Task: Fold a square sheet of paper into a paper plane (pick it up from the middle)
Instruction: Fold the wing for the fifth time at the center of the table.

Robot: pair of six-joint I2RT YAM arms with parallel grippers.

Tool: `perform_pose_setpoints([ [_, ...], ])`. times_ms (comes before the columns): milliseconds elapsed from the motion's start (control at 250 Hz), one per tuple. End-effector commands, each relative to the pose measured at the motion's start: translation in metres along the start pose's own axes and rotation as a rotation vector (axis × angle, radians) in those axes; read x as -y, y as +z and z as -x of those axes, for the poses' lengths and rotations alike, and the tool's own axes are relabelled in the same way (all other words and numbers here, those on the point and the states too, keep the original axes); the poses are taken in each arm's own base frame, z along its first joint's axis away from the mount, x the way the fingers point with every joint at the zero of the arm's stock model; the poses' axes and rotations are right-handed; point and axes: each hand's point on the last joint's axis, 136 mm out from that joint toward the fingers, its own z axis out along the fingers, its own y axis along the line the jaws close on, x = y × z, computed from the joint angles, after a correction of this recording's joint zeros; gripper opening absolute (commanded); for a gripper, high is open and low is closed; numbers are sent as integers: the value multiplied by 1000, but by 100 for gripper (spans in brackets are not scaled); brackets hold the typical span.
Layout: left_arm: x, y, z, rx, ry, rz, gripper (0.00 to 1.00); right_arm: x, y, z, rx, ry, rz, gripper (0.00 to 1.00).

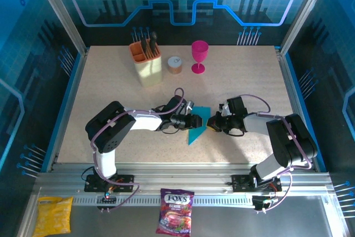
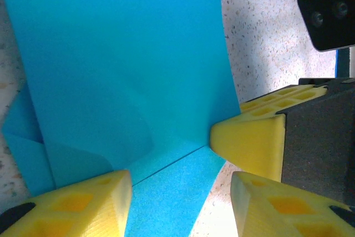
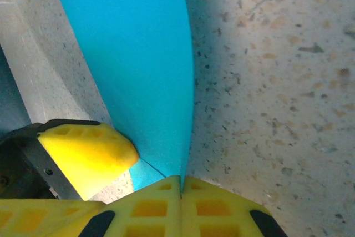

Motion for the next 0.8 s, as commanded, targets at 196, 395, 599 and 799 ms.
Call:
perform_pose_setpoints([
  [196, 10, -44, 7, 88, 202, 104, 54, -9, -4, -8, 8, -17, -64, 0],
  [395, 3, -42, -21, 114, 418, 282, 54, -13, -6, -11, 17, -29, -105, 0],
  [599, -1, -34, -40, 193, 563, 364, 53, -15, -9, -14, 23, -31, -122, 0],
  [799, 6, -25, -49, 219, 684, 417, 53, -19, -11, -14, 28, -38, -130, 0],
])
